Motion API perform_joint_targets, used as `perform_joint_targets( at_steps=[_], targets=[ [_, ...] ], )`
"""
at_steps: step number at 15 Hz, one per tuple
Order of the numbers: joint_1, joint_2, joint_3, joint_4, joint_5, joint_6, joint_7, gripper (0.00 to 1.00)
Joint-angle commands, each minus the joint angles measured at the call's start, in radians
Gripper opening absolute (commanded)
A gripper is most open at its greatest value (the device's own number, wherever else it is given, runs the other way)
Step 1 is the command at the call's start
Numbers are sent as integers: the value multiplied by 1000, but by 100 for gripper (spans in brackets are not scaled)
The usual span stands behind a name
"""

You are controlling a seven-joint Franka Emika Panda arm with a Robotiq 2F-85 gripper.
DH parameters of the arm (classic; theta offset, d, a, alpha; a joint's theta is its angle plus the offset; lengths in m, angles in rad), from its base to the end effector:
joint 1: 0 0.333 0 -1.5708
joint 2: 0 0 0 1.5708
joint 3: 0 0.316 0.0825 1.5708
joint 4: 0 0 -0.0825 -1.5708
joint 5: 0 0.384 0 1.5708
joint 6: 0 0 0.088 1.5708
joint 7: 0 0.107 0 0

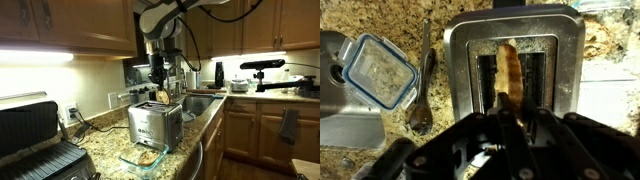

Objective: Place one slice of bread inside the right slot of the toaster

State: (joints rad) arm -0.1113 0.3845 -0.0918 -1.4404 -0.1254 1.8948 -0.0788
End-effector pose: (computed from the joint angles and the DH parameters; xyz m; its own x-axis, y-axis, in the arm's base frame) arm 0.6687 -0.1373 0.4795 0.9956 -0.0760 0.0551 -0.0839 -0.9835 0.1600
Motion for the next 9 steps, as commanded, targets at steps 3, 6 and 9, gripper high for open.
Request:
perform_joint_targets(
  at_steps=[3,6,9],
  targets=[
    [-5,20,-6,27,-1,-29,3,8],
    [-7,31,-10,34,-2,-29,4,8],
    [-8,38,-11,39,0,-31,4,9]
  ],
)
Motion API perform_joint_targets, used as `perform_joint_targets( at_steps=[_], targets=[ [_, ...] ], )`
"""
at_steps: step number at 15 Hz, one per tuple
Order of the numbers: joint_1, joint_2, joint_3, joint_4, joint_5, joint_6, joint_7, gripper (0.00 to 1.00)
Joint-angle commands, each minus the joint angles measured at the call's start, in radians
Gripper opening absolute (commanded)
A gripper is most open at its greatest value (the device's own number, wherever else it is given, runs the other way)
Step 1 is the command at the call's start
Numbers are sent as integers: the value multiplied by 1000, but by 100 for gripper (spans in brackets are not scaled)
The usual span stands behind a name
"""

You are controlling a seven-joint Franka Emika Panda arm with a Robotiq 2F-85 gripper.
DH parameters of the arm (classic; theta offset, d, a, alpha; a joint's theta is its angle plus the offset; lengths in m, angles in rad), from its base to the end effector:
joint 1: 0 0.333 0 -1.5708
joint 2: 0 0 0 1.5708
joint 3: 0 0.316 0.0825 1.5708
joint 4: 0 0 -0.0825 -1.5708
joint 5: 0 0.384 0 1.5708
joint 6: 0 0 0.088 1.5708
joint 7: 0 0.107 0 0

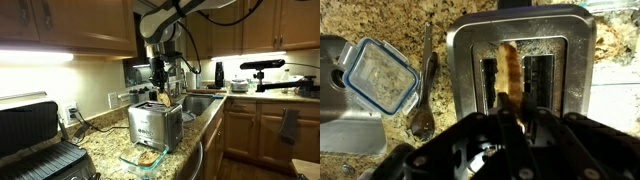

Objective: Place one slice of bread inside the right slot of the toaster

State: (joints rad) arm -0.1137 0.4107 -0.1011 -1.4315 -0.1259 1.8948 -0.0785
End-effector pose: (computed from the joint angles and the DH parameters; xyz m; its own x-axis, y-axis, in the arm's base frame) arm 0.6719 -0.1446 0.4662 0.9955 -0.0866 0.0376 -0.0917 -0.9821 0.1644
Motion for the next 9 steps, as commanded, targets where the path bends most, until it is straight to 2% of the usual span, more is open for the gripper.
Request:
perform_joint_targets(
  at_steps=[1,2,9],
  targets=[
    [-5,13,-2,31,1,-32,5,39],
    [-6,14,-2,33,2,-32,4,40],
    [-5,25,-1,45,3,-29,7,84]
  ],
)
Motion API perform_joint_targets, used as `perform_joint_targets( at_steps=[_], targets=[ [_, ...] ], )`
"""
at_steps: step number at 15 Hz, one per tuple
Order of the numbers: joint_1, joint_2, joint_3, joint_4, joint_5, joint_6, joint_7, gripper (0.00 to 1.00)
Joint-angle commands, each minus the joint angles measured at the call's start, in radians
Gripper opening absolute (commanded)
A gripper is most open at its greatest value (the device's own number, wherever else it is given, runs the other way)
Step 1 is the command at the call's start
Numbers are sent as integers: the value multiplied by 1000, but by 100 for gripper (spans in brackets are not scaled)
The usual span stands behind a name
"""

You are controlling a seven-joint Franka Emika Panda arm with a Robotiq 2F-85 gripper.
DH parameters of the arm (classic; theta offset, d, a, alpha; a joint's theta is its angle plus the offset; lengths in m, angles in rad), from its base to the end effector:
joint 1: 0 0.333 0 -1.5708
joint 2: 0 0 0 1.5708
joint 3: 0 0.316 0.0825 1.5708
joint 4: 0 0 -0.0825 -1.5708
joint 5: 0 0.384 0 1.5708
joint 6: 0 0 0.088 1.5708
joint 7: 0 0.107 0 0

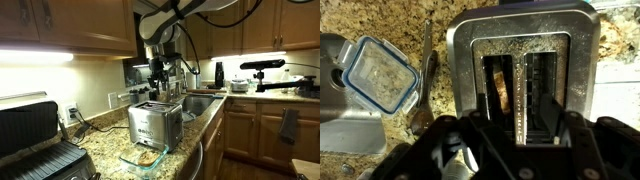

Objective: Place one slice of bread inside the right slot of the toaster

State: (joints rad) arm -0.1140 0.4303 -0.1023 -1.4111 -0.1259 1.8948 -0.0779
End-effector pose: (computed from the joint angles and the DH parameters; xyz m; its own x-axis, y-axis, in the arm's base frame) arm 0.6768 -0.1459 0.4627 0.9954 -0.0877 0.0383 -0.0929 -0.9816 0.1667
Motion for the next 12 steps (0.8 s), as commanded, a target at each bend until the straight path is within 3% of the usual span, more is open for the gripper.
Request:
perform_joint_targets(
  at_steps=[1,3,12],
  targets=[
    [-5,5,1,24,4,-29,6,91],
    [-5,2,1,21,4,-26,5,100],
    [0,-21,9,-5,7,-10,1,100]
  ],
)
